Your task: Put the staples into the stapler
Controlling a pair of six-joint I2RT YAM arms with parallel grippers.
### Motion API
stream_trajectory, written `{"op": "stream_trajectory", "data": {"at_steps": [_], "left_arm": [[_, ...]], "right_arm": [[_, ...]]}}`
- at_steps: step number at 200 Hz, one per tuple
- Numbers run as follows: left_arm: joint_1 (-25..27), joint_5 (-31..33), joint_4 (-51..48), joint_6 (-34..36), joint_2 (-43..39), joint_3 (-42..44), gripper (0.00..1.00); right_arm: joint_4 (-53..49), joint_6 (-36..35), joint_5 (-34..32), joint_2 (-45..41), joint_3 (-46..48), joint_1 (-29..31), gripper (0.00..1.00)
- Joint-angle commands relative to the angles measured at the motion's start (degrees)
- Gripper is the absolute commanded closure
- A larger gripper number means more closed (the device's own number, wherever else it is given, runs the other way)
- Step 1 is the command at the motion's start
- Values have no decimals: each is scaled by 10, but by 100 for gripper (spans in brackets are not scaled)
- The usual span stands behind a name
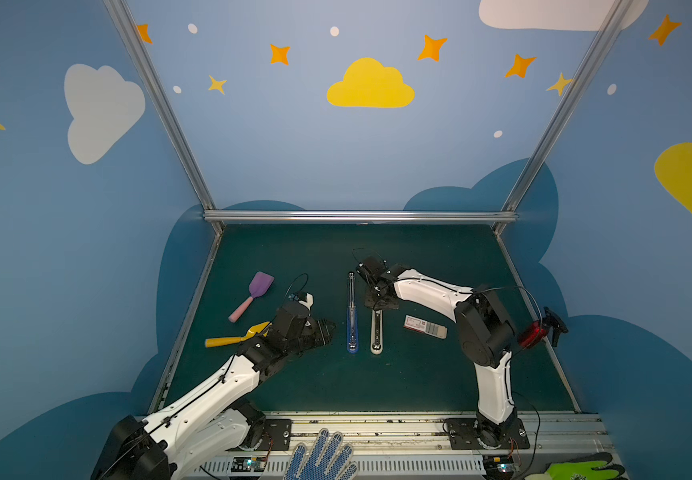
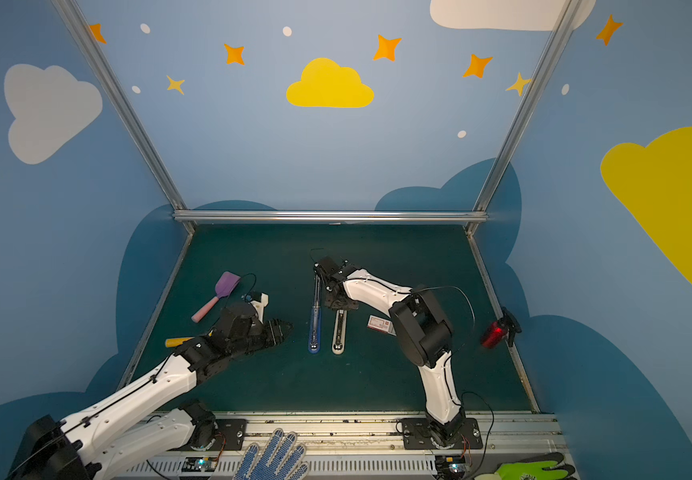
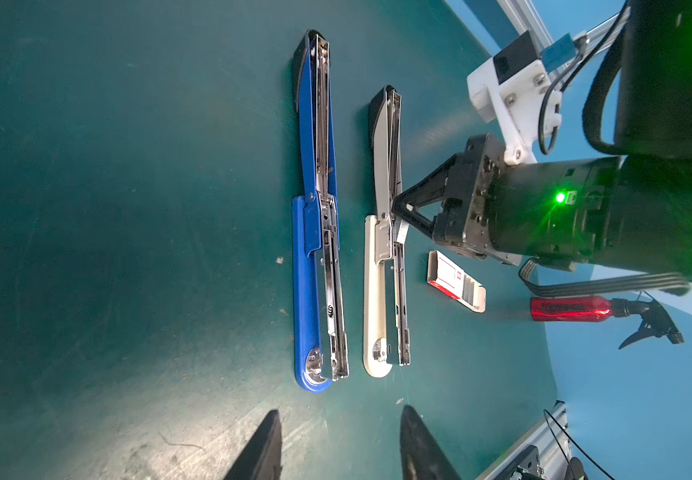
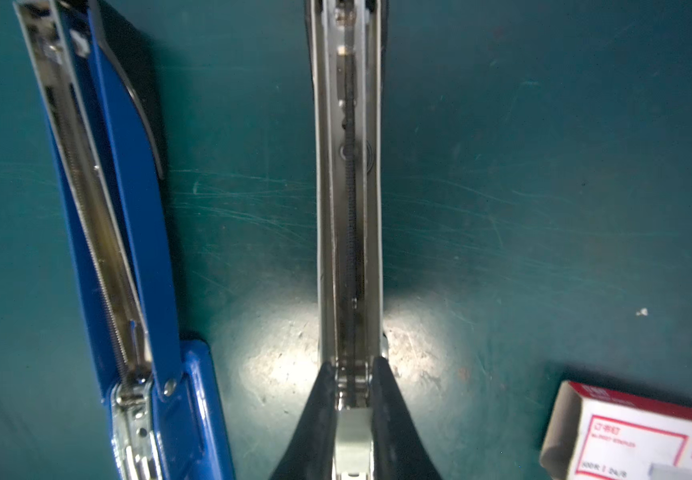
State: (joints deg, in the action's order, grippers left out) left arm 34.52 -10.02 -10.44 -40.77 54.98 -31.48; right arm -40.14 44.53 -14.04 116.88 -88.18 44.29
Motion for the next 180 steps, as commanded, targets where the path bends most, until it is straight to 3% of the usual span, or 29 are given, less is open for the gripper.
{"op": "stream_trajectory", "data": {"at_steps": [1, 76, 130, 180], "left_arm": [[2, 2, 7, 1, -1, 4, 54], [1, 4, 6, -4, -11, 9, 54], [2, 5, 8, -7, -17, 15, 54], [2, 5, 11, -10, -13, 14, 54]], "right_arm": [[-6, -4, -12, 5, 2, 7, 84], [-2, 3, -16, -6, 20, 18, 84], [-8, 10, -27, -24, 28, 22, 71], [-16, -1, -45, -68, 29, 22, 68]]}}
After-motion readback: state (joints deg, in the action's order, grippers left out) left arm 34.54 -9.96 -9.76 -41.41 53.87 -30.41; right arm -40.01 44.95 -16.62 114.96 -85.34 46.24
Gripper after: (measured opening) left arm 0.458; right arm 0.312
